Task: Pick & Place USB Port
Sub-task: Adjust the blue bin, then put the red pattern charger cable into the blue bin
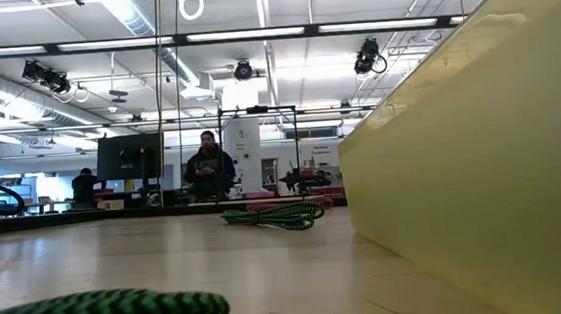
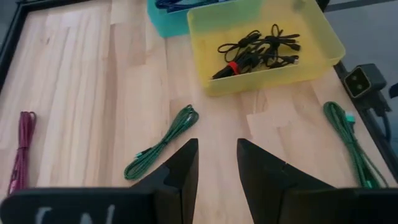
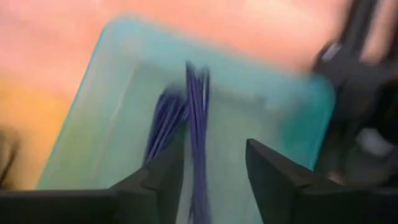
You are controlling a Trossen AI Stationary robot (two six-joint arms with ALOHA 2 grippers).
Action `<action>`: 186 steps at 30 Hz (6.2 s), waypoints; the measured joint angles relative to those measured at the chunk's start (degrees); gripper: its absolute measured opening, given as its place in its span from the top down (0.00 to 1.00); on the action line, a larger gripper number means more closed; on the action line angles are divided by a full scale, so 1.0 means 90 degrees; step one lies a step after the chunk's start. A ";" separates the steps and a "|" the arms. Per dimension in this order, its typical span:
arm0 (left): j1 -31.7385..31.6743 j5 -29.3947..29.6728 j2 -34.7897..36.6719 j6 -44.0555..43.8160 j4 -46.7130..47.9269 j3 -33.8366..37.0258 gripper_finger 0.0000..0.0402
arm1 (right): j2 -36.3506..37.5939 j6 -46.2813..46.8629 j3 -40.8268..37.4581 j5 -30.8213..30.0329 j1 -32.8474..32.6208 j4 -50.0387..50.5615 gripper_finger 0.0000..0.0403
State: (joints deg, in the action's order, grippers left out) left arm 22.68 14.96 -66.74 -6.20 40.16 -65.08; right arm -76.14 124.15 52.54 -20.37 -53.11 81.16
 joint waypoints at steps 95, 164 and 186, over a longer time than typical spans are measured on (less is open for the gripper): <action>-0.0594 0.0782 -0.0005 0.0503 0.0195 0.0000 0.71 | -0.0584 -0.9804 -0.1346 0.0851 0.7346 -1.0380 0.53; -0.0721 0.0596 -0.0001 0.0709 0.0288 0.0000 0.71 | -0.5548 -1.2705 0.5413 0.2061 0.8587 -0.5427 0.53; -0.0755 0.0595 -0.0010 0.0605 -0.0031 0.0578 0.71 | -0.5664 -1.3605 0.5741 -0.0319 0.6625 -0.3252 0.53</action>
State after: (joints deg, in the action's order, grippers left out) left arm 15.88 20.32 -66.83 -0.75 39.88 -59.88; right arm -127.12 1.71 104.21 -23.24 6.52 51.89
